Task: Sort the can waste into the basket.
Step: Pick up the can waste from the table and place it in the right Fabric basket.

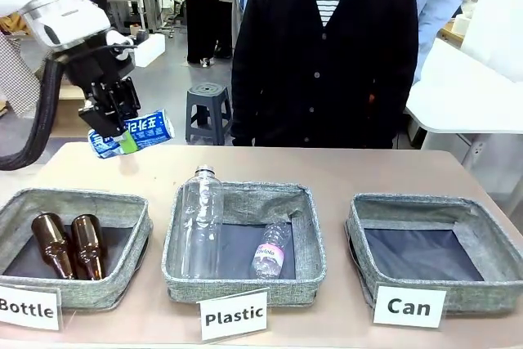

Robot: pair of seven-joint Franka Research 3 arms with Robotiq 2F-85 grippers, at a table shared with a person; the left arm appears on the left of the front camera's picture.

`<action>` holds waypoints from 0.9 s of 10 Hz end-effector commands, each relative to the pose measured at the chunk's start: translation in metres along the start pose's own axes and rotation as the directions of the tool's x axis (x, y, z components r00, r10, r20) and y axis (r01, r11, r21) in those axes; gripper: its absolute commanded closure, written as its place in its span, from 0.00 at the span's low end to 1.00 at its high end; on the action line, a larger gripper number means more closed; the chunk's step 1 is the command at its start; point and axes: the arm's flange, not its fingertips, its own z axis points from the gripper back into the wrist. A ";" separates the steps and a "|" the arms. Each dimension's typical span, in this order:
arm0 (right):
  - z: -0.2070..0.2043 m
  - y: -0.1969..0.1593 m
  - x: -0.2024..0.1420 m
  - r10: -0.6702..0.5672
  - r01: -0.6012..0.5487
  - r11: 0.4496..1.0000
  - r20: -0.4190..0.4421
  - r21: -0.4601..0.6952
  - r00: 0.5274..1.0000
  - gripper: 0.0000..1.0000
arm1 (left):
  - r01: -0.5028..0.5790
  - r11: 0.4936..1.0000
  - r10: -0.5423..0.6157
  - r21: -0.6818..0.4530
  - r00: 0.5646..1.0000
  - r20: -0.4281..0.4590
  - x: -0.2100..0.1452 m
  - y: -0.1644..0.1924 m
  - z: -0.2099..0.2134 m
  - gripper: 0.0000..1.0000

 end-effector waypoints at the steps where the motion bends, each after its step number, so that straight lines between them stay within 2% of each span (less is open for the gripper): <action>1: 0.000 0.000 0.000 0.000 0.000 1.000 0.000 0.000 1.000 0.00 | 0.004 1.000 -0.004 0.015 1.000 0.006 -0.001 -0.003 -0.001 0.59; 2: 0.023 0.027 -0.001 0.089 -0.089 0.993 -0.005 -0.079 0.996 0.00 | 0.037 0.999 -0.042 0.033 0.986 0.159 0.047 0.002 -0.015 0.59; 3: 0.046 0.039 0.001 0.118 -0.127 0.968 -0.051 -0.216 0.992 0.00 | 0.131 0.991 -0.133 0.024 0.960 0.248 0.105 -0.001 -0.033 0.59; 4: 0.075 0.047 0.005 0.114 -0.136 0.950 -0.095 -0.281 0.989 0.00 | 0.305 0.952 -0.298 0.012 0.918 0.263 0.174 -0.006 -0.055 0.59; 5: 0.100 0.049 0.006 0.139 -0.170 0.926 -0.115 -0.336 0.984 0.00 | 0.377 0.926 -0.357 0.006 0.871 0.338 0.233 -0.008 -0.073 0.59; 6: 0.123 0.048 0.005 0.159 -0.188 0.912 -0.107 -0.366 0.981 0.00 | 0.444 0.896 -0.401 -0.030 0.836 0.375 0.288 -0.011 -0.095 0.59; 7: 0.140 0.042 0.007 0.157 -0.185 0.907 -0.104 -0.378 0.982 0.00 | 0.472 0.881 -0.432 -0.024 0.824 0.367 0.343 -0.011 -0.120 0.59; 8: 0.155 0.030 0.005 0.175 -0.200 0.896 -0.097 -0.397 0.980 0.00 | 0.468 0.881 -0.461 0.070 0.816 0.349 0.400 -0.004 -0.144 0.59; 9: 0.168 0.016 -0.004 0.205 -0.247 0.888 -0.147 -0.388 0.968 0.00 | 0.461 0.885 -0.449 0.062 0.813 0.371 0.439 0.006 -0.163 0.59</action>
